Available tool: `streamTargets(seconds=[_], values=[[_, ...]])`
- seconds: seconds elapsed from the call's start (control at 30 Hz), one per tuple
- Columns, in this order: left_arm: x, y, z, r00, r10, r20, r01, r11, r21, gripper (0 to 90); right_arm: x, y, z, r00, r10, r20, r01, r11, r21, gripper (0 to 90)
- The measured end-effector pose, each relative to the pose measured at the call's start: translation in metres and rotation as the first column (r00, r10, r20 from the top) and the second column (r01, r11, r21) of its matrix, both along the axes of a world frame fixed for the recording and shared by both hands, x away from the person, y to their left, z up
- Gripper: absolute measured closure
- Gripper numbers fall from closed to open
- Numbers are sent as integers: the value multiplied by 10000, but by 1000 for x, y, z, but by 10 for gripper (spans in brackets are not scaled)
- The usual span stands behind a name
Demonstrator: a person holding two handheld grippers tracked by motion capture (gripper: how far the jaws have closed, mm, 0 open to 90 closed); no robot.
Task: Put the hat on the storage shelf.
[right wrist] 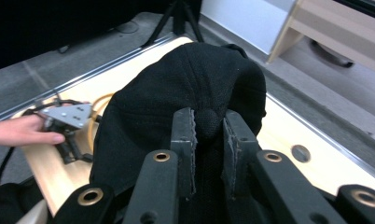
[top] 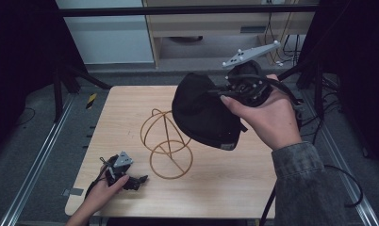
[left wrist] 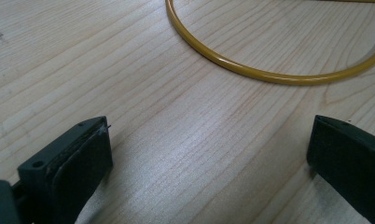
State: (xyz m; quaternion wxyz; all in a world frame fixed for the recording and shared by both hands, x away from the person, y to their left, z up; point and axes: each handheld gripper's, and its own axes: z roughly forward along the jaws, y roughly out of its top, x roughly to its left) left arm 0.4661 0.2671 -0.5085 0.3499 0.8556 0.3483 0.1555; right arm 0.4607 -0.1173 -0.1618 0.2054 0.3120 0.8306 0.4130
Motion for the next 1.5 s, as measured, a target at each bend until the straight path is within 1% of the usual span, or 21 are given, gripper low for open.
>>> streamTargets(seconds=[0.1, 0.23, 0.37, 0.57, 0.7, 0.83, 1.07, 1.13, 1.4, 1.5], values=[[0, 0, 0, 10000, -41, -20, 41, 10000, 44, 0, 2, 10, 5, 9998, 188, 28, -187, 9997, -155, 768], [0, 0, 0, 10000, -24, -41, 24, 10000, 20, 0, 5, 23, 7, 9993, 386, -22, -387, 9988, -298, 768], [0, 0, 0, 10000, -13, -44, 13, 10000, 0, 0, 8, 37, 4, 9980, 626, -131, -632, 9969, -470, 768], [0, 0, 0, 10000, -22, -47, 22, 10000, 11, 0, 14, 53, 1, 9958, 882, -225, -892, 9947, -512, 768], [0, 0, 0, 10000, -15, -45, 15, 10000, -7, 0, 17, 60, -2, 9948, 976, -306, -992, 9936, -536, 768], [0, 0, 0, 10000, -30, -49, 30, 10000, 6, 0, 20, 69, -7, 9933, 1082, -398, -1106, 9917, -661, 768], [0, 0, 0, 10000, -32, -47, 32, 10000, 11, 0, 24, 81, -13, 9910, 1233, -516, -1265, 9899, -647, 768], [0, 0, 0, 10000, -21, -47, 21, 10000, -7, 0, 26, 85, -17, 9904, 1242, -609, -1288, 9885, -786, 768], [0, 0, 0, 10000, -29, -34, 29, 10000, 8, 0, 33, 93, -25, 9884, 1281, -813, -1350, 9870, -867, 767], [0, 0, 0, 10000, -26, -34, 26, 10000, 8, 0, 34, 96, -27, 9880, 1313, -813, -1384, 9864, -885, 767]])
